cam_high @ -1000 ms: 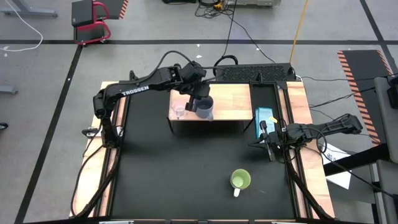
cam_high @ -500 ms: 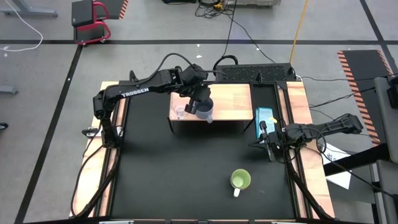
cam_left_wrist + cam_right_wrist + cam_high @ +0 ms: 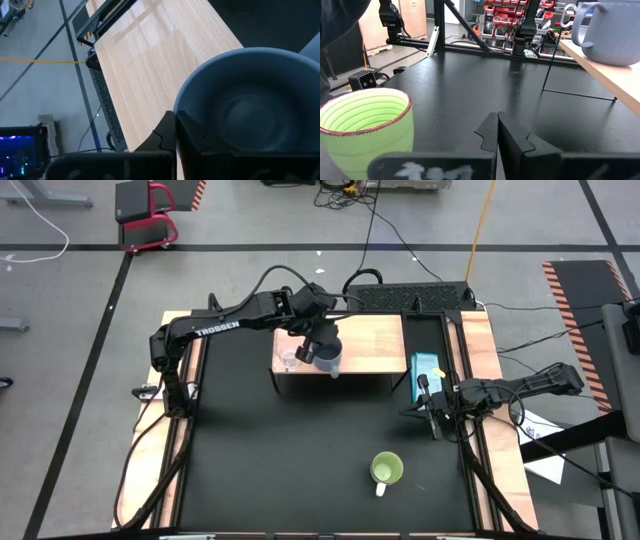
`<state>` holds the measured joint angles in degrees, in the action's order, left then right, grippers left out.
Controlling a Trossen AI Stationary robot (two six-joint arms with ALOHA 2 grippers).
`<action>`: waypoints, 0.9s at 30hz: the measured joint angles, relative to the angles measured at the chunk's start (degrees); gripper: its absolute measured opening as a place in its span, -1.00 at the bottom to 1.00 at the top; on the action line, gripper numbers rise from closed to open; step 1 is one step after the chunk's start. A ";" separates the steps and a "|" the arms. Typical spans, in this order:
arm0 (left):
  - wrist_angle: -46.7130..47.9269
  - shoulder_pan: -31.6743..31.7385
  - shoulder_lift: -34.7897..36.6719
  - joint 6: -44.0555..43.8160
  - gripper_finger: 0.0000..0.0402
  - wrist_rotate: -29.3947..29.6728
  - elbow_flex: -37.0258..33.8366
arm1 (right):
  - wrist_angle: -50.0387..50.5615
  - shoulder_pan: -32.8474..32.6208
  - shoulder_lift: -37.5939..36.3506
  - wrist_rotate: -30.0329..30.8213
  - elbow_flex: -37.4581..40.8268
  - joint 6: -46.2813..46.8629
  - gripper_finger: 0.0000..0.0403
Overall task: Stack small to large cups/mugs on shelf
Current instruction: Put the gray mug on the shelf
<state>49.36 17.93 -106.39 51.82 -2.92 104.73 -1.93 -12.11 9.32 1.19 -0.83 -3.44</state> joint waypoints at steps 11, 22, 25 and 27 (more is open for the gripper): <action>0.61 -0.13 0.00 4.22 -1.00 0.02 0.00 | 0.00 -0.01 0.00 0.00 -0.01 0.04 -1.00; 1.75 -0.13 0.00 8.03 -1.00 -0.91 0.00 | 0.00 0.01 0.00 0.00 0.01 -0.09 -1.00; 1.77 -0.13 0.00 9.30 -1.00 -1.39 0.00 | 0.00 0.01 0.00 0.00 -0.01 -0.15 -1.00; 1.75 0.00 0.00 9.67 -1.00 -1.56 0.00 | 0.00 0.00 0.00 0.00 0.00 -0.19 -1.00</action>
<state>51.11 17.93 -106.39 61.49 -4.48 104.73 -1.93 -12.11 9.32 1.19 -0.84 -3.63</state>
